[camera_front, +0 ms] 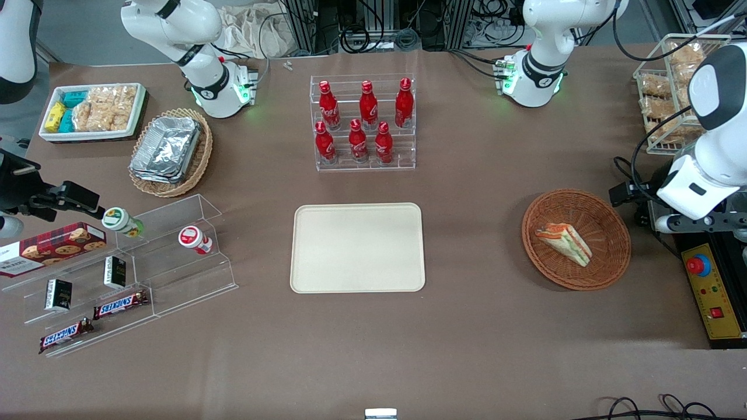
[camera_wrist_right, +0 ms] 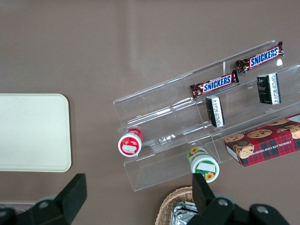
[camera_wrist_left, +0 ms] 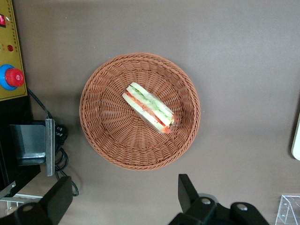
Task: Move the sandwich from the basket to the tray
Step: 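Move the left gripper over the wicker basket above the sandwich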
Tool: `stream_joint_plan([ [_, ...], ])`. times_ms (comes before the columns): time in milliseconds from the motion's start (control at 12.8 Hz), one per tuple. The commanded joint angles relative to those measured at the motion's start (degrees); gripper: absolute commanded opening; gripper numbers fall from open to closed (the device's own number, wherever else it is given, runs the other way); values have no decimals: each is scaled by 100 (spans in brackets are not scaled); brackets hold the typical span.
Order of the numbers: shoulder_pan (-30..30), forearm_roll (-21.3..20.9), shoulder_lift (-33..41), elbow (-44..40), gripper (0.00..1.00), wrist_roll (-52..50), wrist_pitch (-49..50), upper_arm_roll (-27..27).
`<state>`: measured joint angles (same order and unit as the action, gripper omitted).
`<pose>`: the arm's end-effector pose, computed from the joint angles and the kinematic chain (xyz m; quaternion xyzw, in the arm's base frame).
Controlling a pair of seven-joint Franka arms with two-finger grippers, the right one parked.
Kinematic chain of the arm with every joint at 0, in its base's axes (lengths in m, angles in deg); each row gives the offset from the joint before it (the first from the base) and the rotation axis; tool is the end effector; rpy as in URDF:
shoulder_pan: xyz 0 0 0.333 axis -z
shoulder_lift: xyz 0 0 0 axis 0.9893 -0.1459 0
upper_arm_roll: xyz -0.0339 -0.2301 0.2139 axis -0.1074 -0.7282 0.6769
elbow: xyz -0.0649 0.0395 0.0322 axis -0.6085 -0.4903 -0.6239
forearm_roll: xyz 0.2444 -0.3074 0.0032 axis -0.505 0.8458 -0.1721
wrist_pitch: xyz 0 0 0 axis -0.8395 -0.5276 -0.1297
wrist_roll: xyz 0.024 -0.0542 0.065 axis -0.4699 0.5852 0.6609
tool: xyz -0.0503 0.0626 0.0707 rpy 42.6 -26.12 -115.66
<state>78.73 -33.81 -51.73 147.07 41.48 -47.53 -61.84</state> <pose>0.5774 -0.0056 0.5145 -0.9990 -0.0108 0.0411 0.0165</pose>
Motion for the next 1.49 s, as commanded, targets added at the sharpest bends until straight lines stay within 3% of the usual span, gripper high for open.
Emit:
stream_joint_plan([
  [0,86,-30,-24,-168,100,-59,142,71],
  [392,-27,-30,-225,-143,100,20,447,80],
  [549,-134,41,-69,304,100,-85,179,71],
  [1020,24,67,170,1746,100,-2525,-1736,19],
  [1412,95,76,-523,2090,100,-4065,-2669,-25],
])
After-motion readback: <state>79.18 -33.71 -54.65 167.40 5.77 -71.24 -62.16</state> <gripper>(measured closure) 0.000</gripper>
